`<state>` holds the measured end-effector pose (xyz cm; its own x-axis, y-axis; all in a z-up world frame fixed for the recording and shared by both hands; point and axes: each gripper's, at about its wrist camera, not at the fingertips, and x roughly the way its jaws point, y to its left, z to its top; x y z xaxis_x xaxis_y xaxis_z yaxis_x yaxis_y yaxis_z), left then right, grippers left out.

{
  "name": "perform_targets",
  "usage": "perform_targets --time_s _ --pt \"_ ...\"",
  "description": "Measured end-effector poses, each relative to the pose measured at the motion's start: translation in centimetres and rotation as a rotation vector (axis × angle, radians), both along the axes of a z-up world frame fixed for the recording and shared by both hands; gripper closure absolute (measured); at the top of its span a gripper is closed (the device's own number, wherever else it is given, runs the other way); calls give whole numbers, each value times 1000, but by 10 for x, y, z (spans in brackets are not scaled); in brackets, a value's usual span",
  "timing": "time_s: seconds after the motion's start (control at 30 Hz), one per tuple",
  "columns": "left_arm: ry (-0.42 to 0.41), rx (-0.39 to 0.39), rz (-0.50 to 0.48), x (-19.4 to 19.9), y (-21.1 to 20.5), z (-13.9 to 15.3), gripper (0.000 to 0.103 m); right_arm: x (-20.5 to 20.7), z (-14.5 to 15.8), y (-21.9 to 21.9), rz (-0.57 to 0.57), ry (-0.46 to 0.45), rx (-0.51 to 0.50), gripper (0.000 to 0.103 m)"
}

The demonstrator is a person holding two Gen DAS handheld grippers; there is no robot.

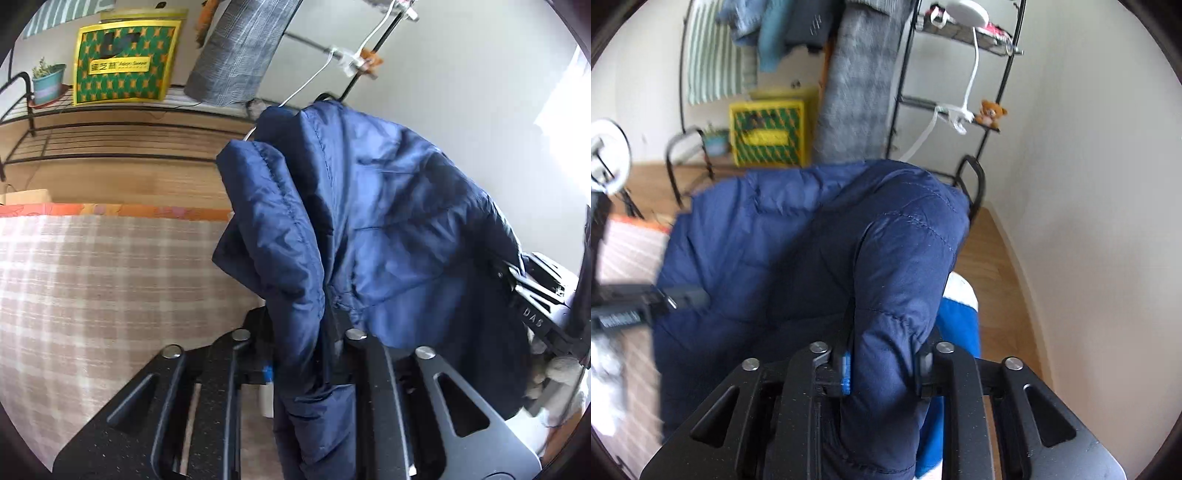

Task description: Fold large clothes

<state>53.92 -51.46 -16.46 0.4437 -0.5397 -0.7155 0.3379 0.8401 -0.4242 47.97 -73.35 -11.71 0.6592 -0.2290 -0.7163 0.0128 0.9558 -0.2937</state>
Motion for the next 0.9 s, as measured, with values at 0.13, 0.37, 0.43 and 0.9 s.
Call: perform_targets --time_s 0.13,0.37,0.43,0.9 --pt "6 -15 18 7 4 -9 49 0 -27 -21 -173 52 -130 61" --pt "31 -71 99 6 25 -13 43 -28 -21 -36 -250 -14 -32 57" --pt "32 -78 107 6 33 -7 43 -37 -15 -35 -248 -39 6 57" --pt "-181 17 29 -71 78 87 44 -67 49 2 -237 -208 137 57"
